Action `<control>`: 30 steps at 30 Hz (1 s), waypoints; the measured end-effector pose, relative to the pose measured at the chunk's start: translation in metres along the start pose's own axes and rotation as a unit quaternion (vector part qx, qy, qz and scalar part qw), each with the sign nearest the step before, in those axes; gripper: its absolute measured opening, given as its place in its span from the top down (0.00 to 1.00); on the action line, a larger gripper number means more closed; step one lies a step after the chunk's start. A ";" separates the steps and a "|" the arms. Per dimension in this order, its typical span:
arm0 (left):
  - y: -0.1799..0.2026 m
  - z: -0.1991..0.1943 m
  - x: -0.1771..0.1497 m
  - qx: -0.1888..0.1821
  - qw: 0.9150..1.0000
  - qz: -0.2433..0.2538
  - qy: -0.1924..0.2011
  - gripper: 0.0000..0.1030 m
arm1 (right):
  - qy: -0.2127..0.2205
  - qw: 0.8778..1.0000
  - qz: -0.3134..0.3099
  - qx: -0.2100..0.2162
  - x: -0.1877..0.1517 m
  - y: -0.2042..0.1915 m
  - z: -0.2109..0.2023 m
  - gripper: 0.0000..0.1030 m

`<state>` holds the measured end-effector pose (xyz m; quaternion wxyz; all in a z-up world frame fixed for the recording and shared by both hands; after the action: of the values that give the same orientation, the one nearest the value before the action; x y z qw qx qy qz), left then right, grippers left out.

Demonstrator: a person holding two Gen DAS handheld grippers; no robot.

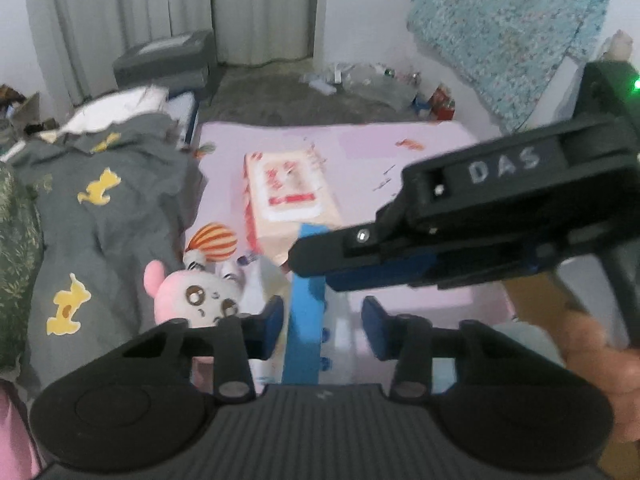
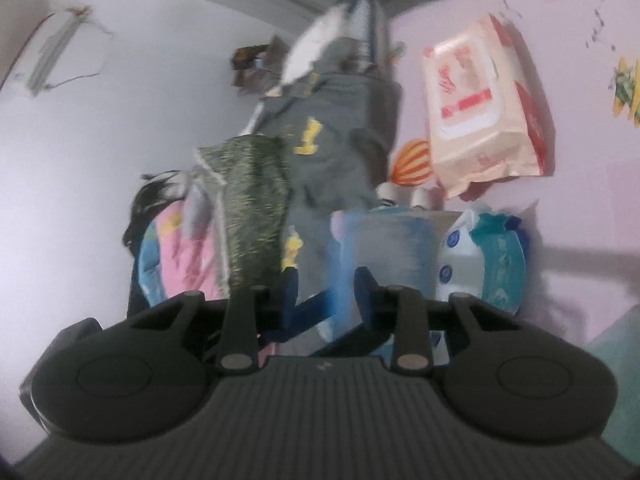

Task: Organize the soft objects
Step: 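Grasp the blue-and-white mask box with the right gripper, then lift the mask box with the right gripper toward the cardboard box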

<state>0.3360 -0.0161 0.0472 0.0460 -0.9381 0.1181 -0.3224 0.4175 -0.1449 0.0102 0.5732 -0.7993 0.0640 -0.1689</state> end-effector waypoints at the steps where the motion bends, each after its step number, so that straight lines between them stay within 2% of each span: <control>1: 0.007 -0.007 0.000 -0.006 1.000 0.001 0.000 0.73 | 0.002 1.000 0.001 0.002 -0.003 -0.003 -0.008 0.71; 3: 0.019 -0.017 0.001 -0.019 1.000 0.001 -0.001 0.75 | 0.009 1.000 0.002 0.001 -0.009 -0.005 -0.028 0.71; 7: 0.038 -0.027 -0.002 -0.008 1.000 0.000 0.010 0.75 | 0.033 0.999 0.008 -0.009 -0.021 0.001 -0.072 0.69; 11: 0.041 -0.022 -0.016 -0.007 1.000 -0.006 0.001 0.72 | 0.047 0.998 0.030 -0.038 -0.027 0.021 -0.107 0.68; 14: 0.036 -0.015 -0.030 0.001 1.000 -0.008 -0.002 0.54 | 0.044 0.996 0.051 -0.051 -0.029 0.039 -0.113 0.66; 16: 0.028 -0.009 -0.040 0.005 1.000 -0.013 -0.005 0.40 | 0.038 0.996 0.061 -0.058 -0.031 0.046 -0.108 0.62; 19: 0.019 0.003 -0.055 0.000 1.000 -0.003 -0.019 0.32 | 0.018 0.996 0.060 -0.059 -0.032 0.050 -0.090 0.57; 24: 0.001 0.036 -0.067 0.000 0.999 0.001 -0.051 0.30 | -0.018 0.995 0.052 -0.079 -0.033 0.050 -0.048 0.56; 30: -0.012 0.075 -0.067 -0.047 0.994 -0.028 -0.098 0.30 | -0.037 0.990 0.060 -0.119 -0.029 0.068 -0.015 0.55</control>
<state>0.3333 0.0132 -0.0494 0.0045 -0.9691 0.1020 -0.2245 0.3912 -0.1720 -0.0554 0.4853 -0.8621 0.1101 -0.0954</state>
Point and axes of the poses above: each gripper's, at about its wrist camera, not at the fingertips, and z roughly the way its jaws point, y to its right, x to its top, the point moved 3 cm from there along z, roughly the way its jaws point, and after that the axes turned 14 degrees about x, right-handed, at the moved point
